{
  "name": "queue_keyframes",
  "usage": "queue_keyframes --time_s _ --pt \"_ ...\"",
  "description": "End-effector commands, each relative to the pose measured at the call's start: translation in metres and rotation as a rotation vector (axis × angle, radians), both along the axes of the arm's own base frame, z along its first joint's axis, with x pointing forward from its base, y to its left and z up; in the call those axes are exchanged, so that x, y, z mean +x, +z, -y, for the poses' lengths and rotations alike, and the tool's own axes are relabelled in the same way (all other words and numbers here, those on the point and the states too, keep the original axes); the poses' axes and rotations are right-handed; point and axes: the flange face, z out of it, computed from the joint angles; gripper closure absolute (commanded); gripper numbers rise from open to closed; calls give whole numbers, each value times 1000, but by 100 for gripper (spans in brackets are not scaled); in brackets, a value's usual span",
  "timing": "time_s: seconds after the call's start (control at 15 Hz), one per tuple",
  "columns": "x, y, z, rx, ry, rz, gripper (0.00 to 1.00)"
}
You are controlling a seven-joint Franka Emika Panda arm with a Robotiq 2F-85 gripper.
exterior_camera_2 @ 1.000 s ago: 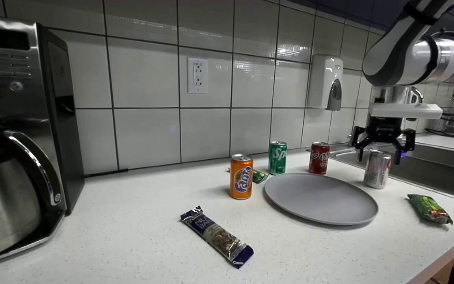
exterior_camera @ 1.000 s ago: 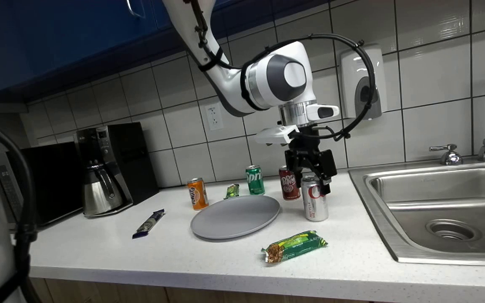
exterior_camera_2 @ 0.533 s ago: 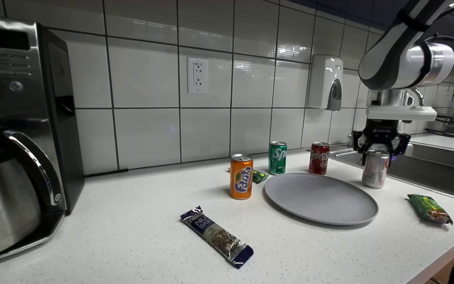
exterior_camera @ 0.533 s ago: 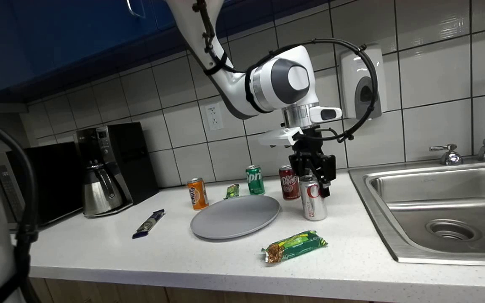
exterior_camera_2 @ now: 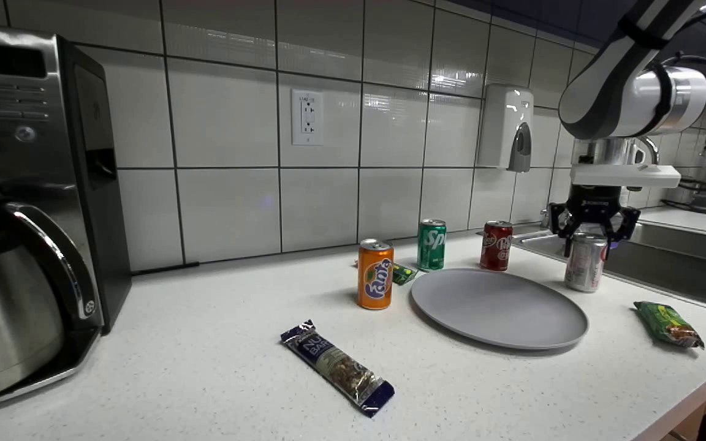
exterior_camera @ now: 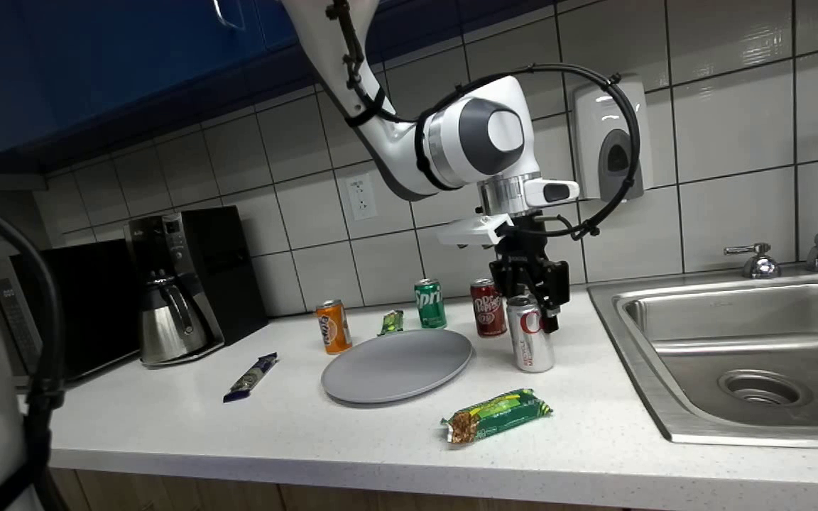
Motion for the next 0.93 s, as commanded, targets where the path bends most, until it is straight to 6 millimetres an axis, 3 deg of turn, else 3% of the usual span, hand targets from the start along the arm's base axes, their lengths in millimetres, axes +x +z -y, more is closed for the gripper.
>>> queue_keyframes --time_s 0.0,0.4,0.87 --pt "-3 11 0 -9 -11 9 62" --pt "-7 20 -12 -19 11 28 62" --pt "-8 30 -44 -34 82 29 62"
